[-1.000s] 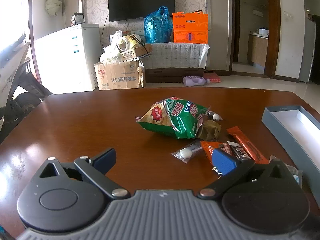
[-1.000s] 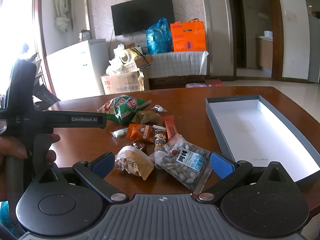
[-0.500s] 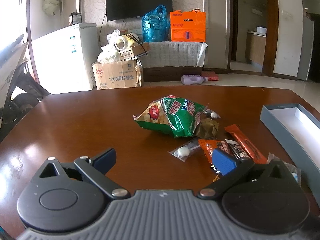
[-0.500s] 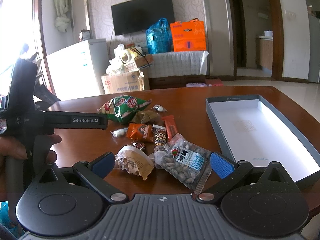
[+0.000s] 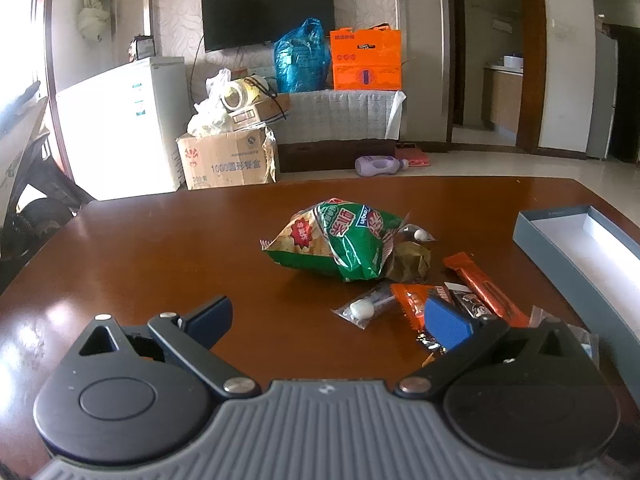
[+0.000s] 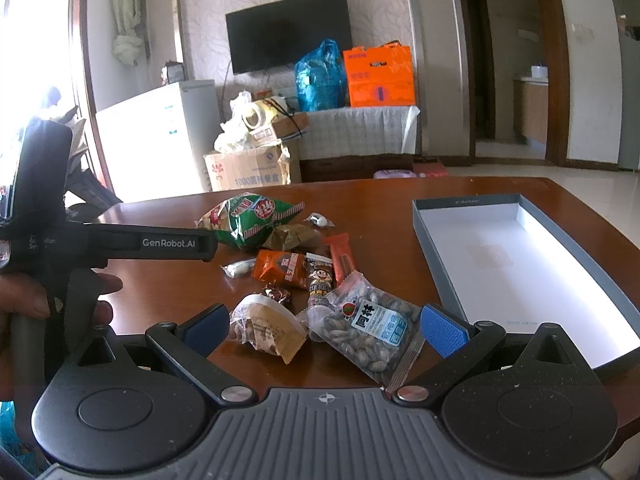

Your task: Organize snacks

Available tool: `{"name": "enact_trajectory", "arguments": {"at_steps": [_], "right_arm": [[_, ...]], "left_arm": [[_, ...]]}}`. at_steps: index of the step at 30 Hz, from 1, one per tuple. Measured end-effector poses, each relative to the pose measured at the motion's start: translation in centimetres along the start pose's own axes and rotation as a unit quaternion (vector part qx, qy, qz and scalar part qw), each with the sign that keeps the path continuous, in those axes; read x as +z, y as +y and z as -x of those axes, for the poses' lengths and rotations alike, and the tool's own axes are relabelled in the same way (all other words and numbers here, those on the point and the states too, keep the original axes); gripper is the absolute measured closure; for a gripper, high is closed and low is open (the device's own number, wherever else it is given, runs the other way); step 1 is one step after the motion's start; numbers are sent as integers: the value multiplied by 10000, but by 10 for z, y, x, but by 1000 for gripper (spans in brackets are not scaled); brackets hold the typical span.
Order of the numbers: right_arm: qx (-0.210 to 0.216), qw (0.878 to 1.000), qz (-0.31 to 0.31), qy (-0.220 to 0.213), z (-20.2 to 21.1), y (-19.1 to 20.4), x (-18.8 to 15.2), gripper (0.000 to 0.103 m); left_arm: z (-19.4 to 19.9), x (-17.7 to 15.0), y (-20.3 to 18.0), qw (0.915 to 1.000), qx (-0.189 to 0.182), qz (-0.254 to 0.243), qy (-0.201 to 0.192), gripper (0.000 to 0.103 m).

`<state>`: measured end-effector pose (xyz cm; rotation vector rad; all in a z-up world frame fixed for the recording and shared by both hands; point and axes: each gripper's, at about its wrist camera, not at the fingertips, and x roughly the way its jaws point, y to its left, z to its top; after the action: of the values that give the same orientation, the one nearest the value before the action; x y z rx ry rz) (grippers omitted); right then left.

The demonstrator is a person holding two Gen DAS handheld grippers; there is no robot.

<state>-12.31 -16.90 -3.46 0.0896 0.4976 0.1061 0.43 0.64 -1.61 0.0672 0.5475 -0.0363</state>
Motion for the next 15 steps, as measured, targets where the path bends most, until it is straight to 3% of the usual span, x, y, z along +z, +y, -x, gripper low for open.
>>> {"name": "enact_trajectory", "arguments": {"at_steps": [6,12,15], "right_arm": [[-16,9999,105,52,-6,-3,0,0],[32,9993,369,34,-12,0,-2,0],[78,9986,526,64,-17,2,-3,0]], "left_arm": [[-3,0,9,9997,-206,36,96,0],[-3,-4,12,9998,-187,19,-59,0],[-11,-5,17,9984,-461,209,253,0]]}}
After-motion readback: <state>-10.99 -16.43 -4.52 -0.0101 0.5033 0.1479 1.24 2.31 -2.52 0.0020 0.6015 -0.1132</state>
